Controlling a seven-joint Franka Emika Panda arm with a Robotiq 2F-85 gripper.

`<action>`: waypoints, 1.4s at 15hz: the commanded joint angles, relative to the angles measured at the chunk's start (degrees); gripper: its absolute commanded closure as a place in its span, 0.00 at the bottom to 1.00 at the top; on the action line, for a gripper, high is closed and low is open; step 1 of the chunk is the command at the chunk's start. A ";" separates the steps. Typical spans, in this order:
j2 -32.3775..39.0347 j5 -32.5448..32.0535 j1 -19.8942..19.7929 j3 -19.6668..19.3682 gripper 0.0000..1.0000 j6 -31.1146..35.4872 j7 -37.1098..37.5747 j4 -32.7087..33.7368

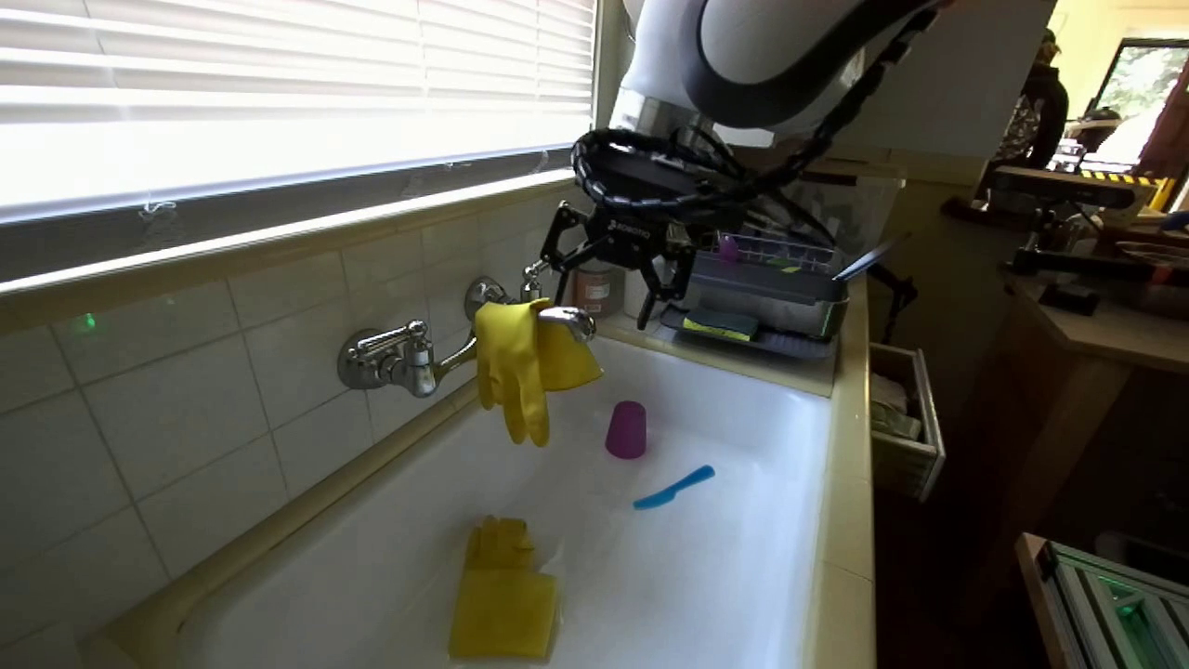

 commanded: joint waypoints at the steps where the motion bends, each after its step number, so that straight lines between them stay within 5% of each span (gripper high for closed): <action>1: -5.86 -3.71 0.75 1.31 0.00 -1.21 -3.15 -7.51; 11: -1.56 -10.05 2.46 5.48 0.00 0.10 -14.83 -10.43; 21: -0.28 -10.93 2.96 4.93 0.00 0.13 -14.93 -9.79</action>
